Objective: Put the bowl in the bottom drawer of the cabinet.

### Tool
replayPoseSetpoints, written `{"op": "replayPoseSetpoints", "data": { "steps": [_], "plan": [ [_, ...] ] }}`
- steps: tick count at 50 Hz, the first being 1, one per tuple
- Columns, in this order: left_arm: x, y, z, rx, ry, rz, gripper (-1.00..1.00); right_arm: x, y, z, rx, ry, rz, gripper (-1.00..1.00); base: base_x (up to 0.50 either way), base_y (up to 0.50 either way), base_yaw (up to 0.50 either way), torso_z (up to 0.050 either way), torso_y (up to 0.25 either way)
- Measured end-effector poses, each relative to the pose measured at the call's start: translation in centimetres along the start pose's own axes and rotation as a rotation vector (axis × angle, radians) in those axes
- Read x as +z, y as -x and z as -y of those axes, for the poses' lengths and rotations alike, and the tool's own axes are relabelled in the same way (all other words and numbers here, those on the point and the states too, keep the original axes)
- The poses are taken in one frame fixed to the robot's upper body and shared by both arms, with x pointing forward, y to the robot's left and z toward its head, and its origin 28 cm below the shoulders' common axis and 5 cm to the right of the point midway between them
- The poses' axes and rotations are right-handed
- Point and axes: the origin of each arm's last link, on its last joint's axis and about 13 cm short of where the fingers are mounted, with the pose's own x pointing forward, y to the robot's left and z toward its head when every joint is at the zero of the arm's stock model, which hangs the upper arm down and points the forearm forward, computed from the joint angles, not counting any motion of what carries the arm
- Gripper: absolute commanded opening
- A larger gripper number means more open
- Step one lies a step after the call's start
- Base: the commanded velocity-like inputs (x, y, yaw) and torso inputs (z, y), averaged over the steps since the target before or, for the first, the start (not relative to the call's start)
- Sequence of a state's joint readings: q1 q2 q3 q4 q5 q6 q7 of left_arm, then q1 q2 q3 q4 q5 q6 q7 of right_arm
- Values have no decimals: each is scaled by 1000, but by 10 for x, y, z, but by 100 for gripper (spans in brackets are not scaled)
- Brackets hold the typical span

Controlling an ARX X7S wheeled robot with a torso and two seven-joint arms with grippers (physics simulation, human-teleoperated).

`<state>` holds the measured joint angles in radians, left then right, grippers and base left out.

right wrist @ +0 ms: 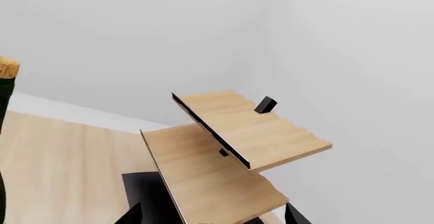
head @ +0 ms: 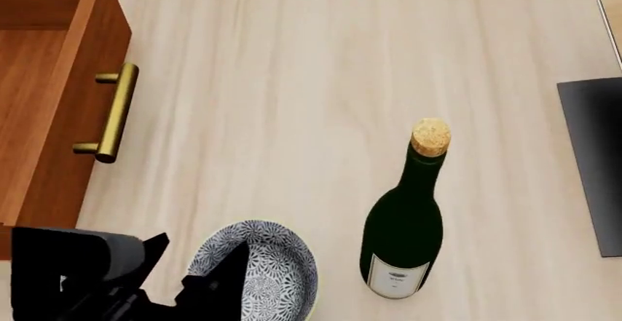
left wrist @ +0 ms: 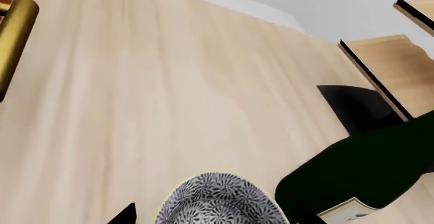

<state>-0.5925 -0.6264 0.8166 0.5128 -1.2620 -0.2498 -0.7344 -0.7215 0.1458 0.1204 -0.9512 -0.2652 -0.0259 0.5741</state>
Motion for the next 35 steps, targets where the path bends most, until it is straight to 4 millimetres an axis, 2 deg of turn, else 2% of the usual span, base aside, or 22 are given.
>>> {"op": "replayPoseSetpoints", "data": {
  "steps": [35],
  "plan": [
    [-31,-29,-22,173,48,-15,100,3,1,3,12,4,1,100,0,0,0,0,0]
  ]
}}
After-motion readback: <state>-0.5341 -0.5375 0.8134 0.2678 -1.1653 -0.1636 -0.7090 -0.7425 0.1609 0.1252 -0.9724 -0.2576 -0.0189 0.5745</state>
